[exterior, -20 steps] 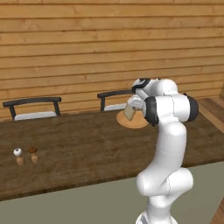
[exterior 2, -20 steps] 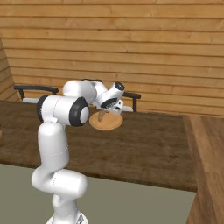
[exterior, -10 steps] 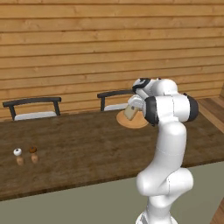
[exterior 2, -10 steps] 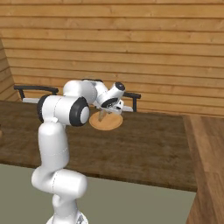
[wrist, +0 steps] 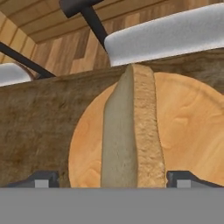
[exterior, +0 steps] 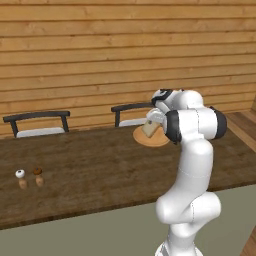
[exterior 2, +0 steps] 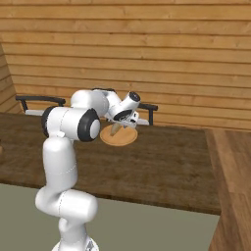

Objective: Start the toaster. Once the lever pops up, take the bread to the plate on the dining counter.

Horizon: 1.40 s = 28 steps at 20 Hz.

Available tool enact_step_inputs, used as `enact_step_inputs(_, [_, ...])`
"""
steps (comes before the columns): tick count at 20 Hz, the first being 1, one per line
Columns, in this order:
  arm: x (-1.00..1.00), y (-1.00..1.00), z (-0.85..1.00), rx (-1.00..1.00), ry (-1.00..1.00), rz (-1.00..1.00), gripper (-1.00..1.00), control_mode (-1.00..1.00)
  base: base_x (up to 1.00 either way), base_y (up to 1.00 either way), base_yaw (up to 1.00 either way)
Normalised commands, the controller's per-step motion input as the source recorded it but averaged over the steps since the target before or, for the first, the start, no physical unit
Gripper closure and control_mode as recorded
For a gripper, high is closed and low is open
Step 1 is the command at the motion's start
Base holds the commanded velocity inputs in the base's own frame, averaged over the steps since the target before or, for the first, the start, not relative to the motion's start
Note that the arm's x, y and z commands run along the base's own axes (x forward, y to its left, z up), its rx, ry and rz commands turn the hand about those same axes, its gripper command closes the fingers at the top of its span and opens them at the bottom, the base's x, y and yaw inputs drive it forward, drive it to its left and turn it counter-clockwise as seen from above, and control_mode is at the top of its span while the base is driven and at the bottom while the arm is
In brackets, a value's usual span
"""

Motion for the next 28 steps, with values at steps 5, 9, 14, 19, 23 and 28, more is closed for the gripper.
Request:
enact_step_inputs(5, [-0.01, -0.05, 0.00, 0.00, -0.10, 0.00, -1.00, -1.00, 0.00, 0.00, 0.00])
enact_step_inputs(9, [-0.16, -0.11, 0.01, -0.03, -0.12, 0.00, -1.00, -1.00, 0.00, 0.00, 0.00])
enact_step_inputs(14, [-0.34, 0.00, 0.17, -0.10, -0.13, -0.03, -1.00, -1.00, 0.00, 0.00, 0.00])
enact_step_inputs(19, [-0.40, 0.02, 0.19, -0.13, -0.06, -0.06, -1.00, -1.00, 0.00, 0.00, 0.00])
enact_step_inputs(23, [-0.39, 0.17, 0.28, -0.14, -0.04, -0.06, -1.00, -1.00, 0.00, 0.00, 0.00])
enact_step_inputs(28, [-0.20, 0.58, 0.58, -0.17, 0.00, -0.08, -1.00, -1.00, 0.00, 0.00, 0.00])
